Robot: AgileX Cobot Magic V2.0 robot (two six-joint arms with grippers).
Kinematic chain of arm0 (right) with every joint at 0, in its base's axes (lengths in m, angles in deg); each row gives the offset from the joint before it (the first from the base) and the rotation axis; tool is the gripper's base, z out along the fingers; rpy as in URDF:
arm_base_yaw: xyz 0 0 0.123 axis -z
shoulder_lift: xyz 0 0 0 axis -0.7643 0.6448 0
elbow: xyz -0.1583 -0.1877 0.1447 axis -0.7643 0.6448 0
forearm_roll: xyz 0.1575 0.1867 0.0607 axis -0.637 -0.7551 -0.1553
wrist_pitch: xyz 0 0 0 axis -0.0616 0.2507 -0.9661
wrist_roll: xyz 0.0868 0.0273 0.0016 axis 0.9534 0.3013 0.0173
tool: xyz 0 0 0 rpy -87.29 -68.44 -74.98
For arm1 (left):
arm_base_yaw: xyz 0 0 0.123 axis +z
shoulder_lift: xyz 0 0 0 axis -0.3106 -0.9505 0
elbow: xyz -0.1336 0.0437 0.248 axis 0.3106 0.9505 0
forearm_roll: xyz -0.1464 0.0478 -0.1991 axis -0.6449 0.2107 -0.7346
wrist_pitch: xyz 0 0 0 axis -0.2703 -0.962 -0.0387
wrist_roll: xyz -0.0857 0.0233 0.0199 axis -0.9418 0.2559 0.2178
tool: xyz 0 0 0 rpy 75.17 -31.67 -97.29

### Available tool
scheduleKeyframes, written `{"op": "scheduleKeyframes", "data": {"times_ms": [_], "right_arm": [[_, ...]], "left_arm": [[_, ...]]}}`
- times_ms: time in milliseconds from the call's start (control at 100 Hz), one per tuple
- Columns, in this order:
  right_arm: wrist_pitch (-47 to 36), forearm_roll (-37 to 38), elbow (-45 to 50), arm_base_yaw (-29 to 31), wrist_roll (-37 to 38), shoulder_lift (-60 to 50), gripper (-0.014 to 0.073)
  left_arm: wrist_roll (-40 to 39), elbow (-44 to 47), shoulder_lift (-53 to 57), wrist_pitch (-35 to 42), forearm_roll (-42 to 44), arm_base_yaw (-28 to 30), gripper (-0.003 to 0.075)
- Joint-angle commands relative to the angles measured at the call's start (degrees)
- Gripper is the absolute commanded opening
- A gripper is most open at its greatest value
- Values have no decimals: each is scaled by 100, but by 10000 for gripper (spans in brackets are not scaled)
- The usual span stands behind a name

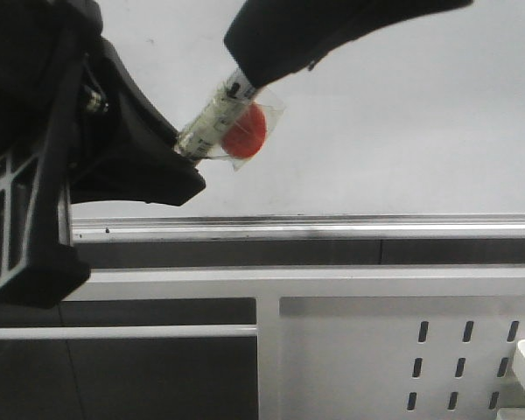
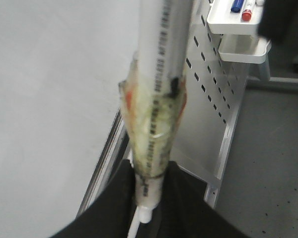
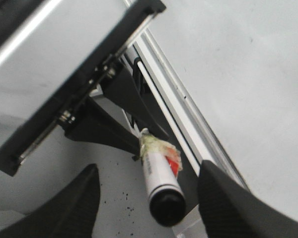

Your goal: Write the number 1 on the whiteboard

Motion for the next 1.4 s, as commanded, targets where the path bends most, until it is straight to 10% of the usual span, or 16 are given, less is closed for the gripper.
{"op": "scheduleKeyframes", "data": {"times_ms": [0,230,460,680,750,1090,1230,1390], "right_arm": [[-285,-124,-183,2,-79,18,377],[-374,-124,-183,2,-79,99,-70],[-431,-124,-183,2,-79,99,-71],[-537,-124,-183,2,-79,85,-71],[-741,-124,-183,2,-67,47,-71],[-2162,-639,1048,2,73,-1129,-69],[-2774,-1045,1790,2,73,-2017,-69],[-2374,-1045,2008,2,73,-2675,-69]], "left_arm": [[-86,-204,96,231,58,-47,-20],[-86,-204,96,242,80,-47,-20],[-86,-204,96,159,80,-47,10],[-86,-204,146,175,53,-47,512],[-86,-204,209,-40,-10,-58,560],[-86,-204,1829,-860,-1174,-389,254],[-327,-146,2683,-911,-1343,-261,-11],[-1361,52,3367,-606,-650,224,-20]]}}
